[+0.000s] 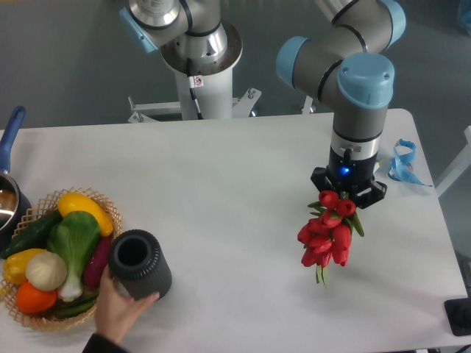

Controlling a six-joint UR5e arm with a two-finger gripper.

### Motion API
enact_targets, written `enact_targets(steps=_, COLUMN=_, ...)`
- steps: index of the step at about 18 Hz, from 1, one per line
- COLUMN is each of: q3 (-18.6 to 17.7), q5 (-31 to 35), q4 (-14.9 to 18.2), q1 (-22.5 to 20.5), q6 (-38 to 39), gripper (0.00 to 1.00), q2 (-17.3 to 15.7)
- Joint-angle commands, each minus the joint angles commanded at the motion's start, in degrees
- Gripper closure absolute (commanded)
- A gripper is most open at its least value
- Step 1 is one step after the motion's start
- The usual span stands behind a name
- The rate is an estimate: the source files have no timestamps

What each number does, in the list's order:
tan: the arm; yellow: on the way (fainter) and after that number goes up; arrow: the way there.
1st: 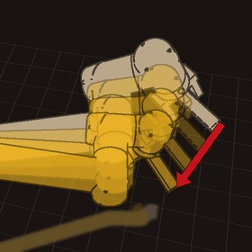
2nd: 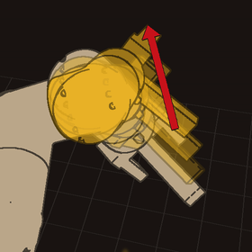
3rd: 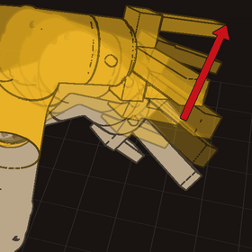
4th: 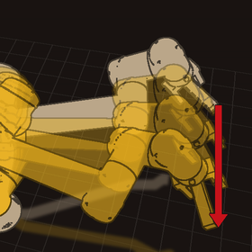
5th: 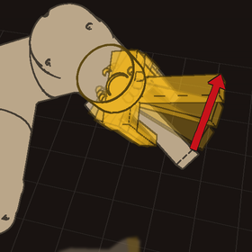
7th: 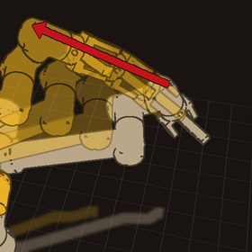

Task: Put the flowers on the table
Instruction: 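Lower the gripper holding the red tulips toward the table surface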

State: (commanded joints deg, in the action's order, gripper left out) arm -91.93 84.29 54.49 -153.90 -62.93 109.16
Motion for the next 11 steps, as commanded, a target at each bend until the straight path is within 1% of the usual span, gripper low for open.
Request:
enact_targets(steps=6, q3=-0.4, q5=0.0, q4=0.2, q1=0.0, q6=0.0, gripper=0.96, q2=0.1)
enact_targets(steps=9, q3=-1.6, q5=0.0, q4=-0.2, q1=0.1, q6=0.1, gripper=0.96, q2=1.6)
enact_targets(steps=10, q3=-1.7, q5=0.0, q4=-0.4, q1=1.2, q6=0.1, gripper=0.88, q2=2.6)
enact_targets(steps=11, q3=-1.7, q5=0.1, q4=-0.3, q1=1.9, q6=0.2, gripper=0.83, q2=3.2)
